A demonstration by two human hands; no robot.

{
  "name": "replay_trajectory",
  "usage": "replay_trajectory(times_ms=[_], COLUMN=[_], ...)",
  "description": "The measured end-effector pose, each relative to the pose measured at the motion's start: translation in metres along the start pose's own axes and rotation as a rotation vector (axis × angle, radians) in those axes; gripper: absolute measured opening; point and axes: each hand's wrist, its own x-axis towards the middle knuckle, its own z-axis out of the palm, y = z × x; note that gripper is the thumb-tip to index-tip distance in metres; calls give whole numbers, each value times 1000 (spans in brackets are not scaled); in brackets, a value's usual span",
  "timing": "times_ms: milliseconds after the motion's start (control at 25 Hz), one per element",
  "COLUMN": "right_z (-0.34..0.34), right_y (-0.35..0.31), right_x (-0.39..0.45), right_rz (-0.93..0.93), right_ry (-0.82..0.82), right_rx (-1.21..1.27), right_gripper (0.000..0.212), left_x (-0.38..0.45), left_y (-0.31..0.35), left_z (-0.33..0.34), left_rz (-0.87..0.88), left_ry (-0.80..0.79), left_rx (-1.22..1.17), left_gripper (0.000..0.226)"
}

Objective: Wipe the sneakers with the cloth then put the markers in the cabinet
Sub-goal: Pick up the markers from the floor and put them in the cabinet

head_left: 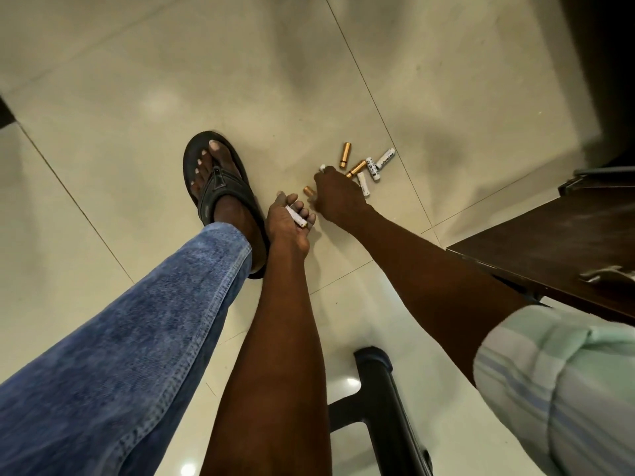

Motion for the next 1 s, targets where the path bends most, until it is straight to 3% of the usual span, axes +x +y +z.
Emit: replay_trajectory(times_ms=[80, 200, 320, 480, 680, 800, 920, 1000], right_z=[11, 0, -18, -13, -4, -13, -31, -34], right_y=[1, 8, 9, 15, 15, 18, 11, 13], right_x=[-4, -10, -32, -17, 3, 0, -23, -32], right_rz=[5, 175, 121, 157, 99, 187, 120, 125], right_ry=[-23, -16, -159, 176, 82, 49, -167, -108], right_rx=[-10, 341, 602, 279, -18, 286, 610, 661], right_gripper=[22, 26, 34, 21, 18, 16, 20, 23], left_x=[1, 3, 3, 1, 0, 1, 1, 0], left_y=[2, 6, 7, 6, -1, -1, 0, -1], left_z=[-2, -7, -7, 0, 4, 3, 3, 4], left_rz=[-2, 7, -22, -27, -17, 0, -15, -32], left_ry=[-9, 19, 15, -62, -107, -78, -76, -102], left_rx=[19, 42, 90, 129, 122, 101, 85, 110], left_gripper=[35, 35, 38, 36, 36, 41, 46, 43])
